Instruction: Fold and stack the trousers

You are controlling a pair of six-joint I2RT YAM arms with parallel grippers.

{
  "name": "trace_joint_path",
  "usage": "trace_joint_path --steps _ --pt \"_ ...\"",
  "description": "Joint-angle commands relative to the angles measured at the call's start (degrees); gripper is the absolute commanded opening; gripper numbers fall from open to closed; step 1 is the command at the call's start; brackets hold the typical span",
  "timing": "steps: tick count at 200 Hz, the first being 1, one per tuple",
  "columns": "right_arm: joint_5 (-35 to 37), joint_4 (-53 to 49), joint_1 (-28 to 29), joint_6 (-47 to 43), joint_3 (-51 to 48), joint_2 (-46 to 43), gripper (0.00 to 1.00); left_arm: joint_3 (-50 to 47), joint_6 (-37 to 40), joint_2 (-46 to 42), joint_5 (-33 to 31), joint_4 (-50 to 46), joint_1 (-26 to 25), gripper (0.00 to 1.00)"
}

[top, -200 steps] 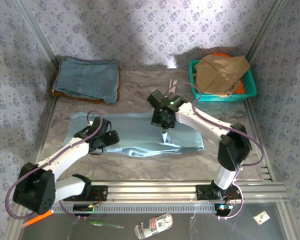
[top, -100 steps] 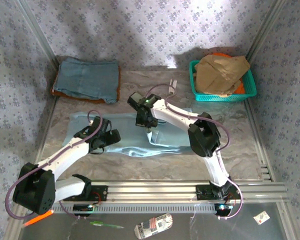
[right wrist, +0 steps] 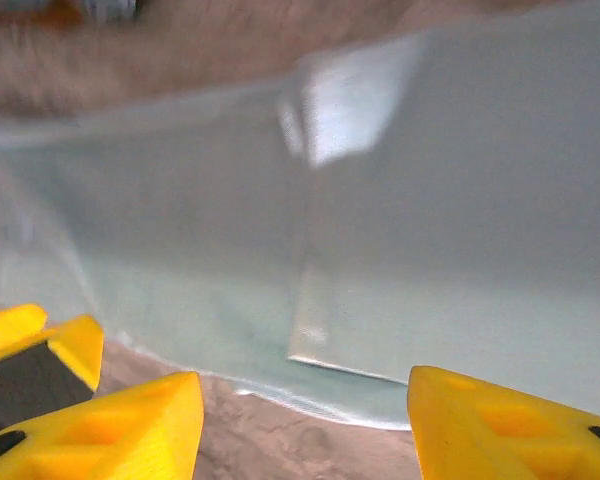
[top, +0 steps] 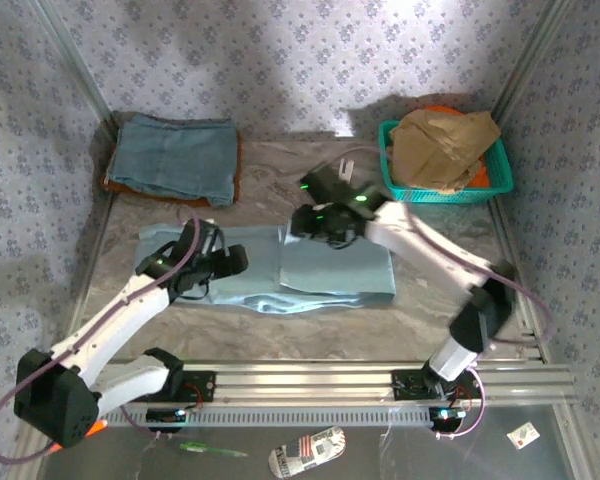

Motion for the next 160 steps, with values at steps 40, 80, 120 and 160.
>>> trace_joint_path --steps 40,80,120,160 --pt "-4.78 5.78 -17.76 -4.22 -28.41 -16.78 0.26 20.5 4.54 24.32 -1.62 0.0 -15.07 0.61" --pt "-11.32 16.55 -19.28 -3.61 -41.42 -13.46 0.0 20.4 0.21 32.15 0.69 5.28 -18.96 0.13" --pt "-12.57 24.74 -19.82 -1.76 -50.03 -7.36 0.0 3.6 -8.41 24.48 -0.32 13.19 -20.91 0.1" --pt "-12.91 25.63 -24.56 -2.53 -54.91 -7.07 0.0 -10.49 -13.6 17.83 -2.33 22.61 -21.45 0.14"
